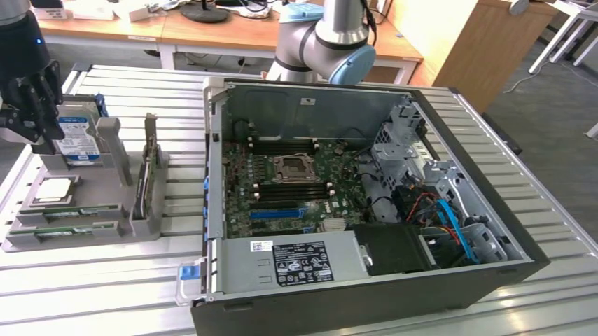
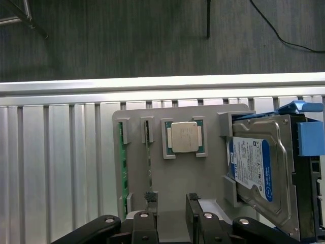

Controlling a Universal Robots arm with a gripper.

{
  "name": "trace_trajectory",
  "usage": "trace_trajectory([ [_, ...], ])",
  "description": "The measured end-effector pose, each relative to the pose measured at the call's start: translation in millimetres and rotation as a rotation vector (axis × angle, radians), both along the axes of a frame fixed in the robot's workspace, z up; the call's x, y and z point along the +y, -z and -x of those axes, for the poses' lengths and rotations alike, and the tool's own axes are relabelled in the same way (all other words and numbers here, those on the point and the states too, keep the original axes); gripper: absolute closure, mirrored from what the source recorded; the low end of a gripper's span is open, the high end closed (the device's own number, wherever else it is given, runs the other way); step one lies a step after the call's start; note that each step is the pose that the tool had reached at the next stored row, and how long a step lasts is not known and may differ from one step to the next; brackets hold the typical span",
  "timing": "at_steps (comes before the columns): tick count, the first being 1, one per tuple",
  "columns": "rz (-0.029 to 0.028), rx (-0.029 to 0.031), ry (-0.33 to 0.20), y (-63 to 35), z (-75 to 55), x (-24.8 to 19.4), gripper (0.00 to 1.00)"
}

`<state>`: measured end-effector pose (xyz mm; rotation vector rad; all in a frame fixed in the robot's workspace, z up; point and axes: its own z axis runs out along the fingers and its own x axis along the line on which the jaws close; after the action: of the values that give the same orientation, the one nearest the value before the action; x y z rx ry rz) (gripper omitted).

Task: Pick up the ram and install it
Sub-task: 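Pick up the ram and move it above insertion slot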

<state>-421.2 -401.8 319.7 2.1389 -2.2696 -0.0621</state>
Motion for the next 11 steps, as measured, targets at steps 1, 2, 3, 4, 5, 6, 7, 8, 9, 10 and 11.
trace_trajectory([
  [1,0.0000,0.0000,0.000,0.0,0.0,0.0,0.64],
  [2,0.0000,0.0001,0.000,0.0,0.0,0.0,0.64],
  [3,0.0000,0.0000,0.000,0.1,0.0,0.0,0.64],
  [4,0.0000,0.0000,0.000,0.4,0.0,0.0,0.64],
  [5,0.0000,0.0000,0.000,0.6,0.0,0.0,0.64],
  [6,0.0000,0.0000,0.000,0.7,0.0,0.0,0.64],
  [7,0.0000,0.0001,0.000,0.7,0.0,0.0,0.64],
  [8,0.0000,0.0001,0.000,0.7,0.0,0.0,0.64],
  [9,0.0000,0.0001,0.000,0.7,0.0,0.0,0.64],
  [10,0.0000,0.0001,0.000,0.7,0.0,0.0,0.64],
  [11,0.0000,0.0000,0.000,0.7,0.0,0.0,0.64],
])
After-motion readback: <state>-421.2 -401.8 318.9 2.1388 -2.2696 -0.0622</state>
